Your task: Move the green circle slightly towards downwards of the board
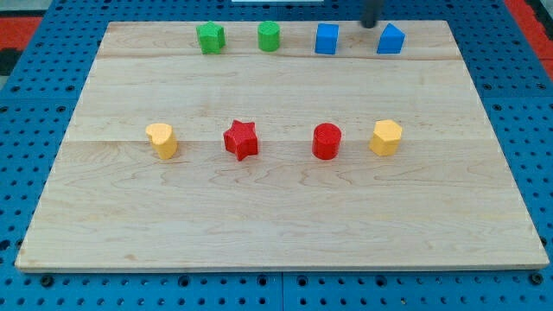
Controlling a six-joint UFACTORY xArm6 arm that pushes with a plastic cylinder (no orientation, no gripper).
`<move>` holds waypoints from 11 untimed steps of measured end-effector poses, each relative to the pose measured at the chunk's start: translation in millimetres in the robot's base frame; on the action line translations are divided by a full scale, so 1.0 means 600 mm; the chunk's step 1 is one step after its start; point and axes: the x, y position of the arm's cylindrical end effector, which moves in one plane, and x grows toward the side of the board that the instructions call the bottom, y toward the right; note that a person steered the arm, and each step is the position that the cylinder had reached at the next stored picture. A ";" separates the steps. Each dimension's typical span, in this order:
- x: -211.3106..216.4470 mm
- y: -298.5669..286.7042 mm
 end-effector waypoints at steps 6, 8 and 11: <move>0.078 -0.191; 0.114 -0.217; 0.031 -0.153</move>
